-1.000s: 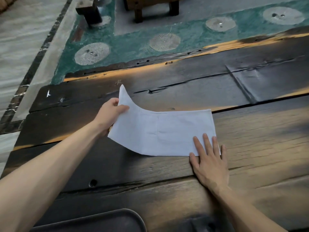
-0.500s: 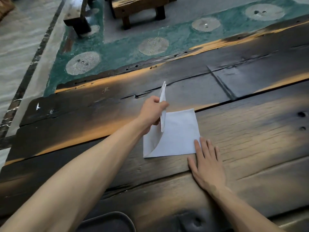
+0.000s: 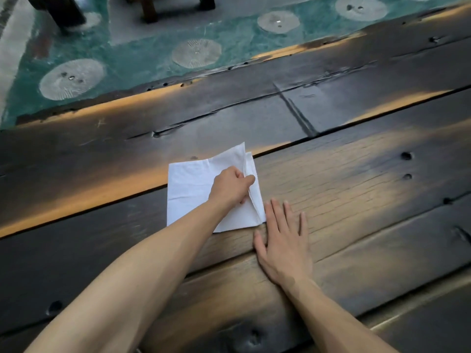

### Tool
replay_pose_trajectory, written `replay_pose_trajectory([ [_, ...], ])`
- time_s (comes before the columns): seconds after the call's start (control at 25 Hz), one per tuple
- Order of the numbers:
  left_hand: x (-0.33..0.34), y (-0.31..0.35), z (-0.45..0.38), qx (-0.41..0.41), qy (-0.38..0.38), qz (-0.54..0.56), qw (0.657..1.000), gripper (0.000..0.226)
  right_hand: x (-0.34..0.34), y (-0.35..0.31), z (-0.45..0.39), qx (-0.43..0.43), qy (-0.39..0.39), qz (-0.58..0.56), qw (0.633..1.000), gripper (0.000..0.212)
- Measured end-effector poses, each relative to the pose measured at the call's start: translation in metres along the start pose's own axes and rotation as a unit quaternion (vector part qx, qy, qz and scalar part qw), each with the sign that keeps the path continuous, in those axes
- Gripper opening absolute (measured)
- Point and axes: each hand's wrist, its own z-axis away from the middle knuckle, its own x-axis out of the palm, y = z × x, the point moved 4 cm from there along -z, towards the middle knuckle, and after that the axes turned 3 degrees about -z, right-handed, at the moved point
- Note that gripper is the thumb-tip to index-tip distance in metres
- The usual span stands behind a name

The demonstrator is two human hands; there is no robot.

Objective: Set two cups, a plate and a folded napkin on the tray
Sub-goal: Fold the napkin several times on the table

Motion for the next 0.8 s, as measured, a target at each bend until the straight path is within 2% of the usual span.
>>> replay_pose_trajectory([
  [0.2,0.011,-0.003,-0.004,0.041,0.021,-0.116,0.992,0.022,0.000,0.000,0.000,-0.001,0.024,-0.017,1.000,0.076],
  [0.36,0.006,-0.009,0.002,0.086,-0.024,-0.034,0.995,0.016,-0.002,-0.002,0.001,-0.023,0.013,-0.010,1.000,0.071],
  [0.44,-0.004,-0.017,0.008,0.129,-0.031,-0.032,0.991,0.012,-0.002,-0.001,0.001,-0.022,0.001,-0.006,1.000,0.068],
  [0.52,-0.021,-0.032,0.016,0.191,0.004,-0.132,0.973,0.018,-0.001,-0.001,0.001,-0.019,-0.015,-0.002,1.000,0.066],
  [0.64,-0.046,-0.057,0.030,0.264,0.049,-0.306,0.914,0.028,-0.003,0.001,0.000,-0.014,-0.032,-0.005,0.999,0.067],
  [0.72,-0.064,-0.076,0.037,0.271,0.067,-0.362,0.889,0.037,-0.008,0.000,0.002,-0.011,-0.039,-0.015,0.999,0.067],
  [0.8,-0.078,-0.095,0.041,0.256,0.083,-0.387,0.882,0.046,-0.013,-0.005,0.001,-0.003,-0.038,-0.037,0.999,0.065],
])
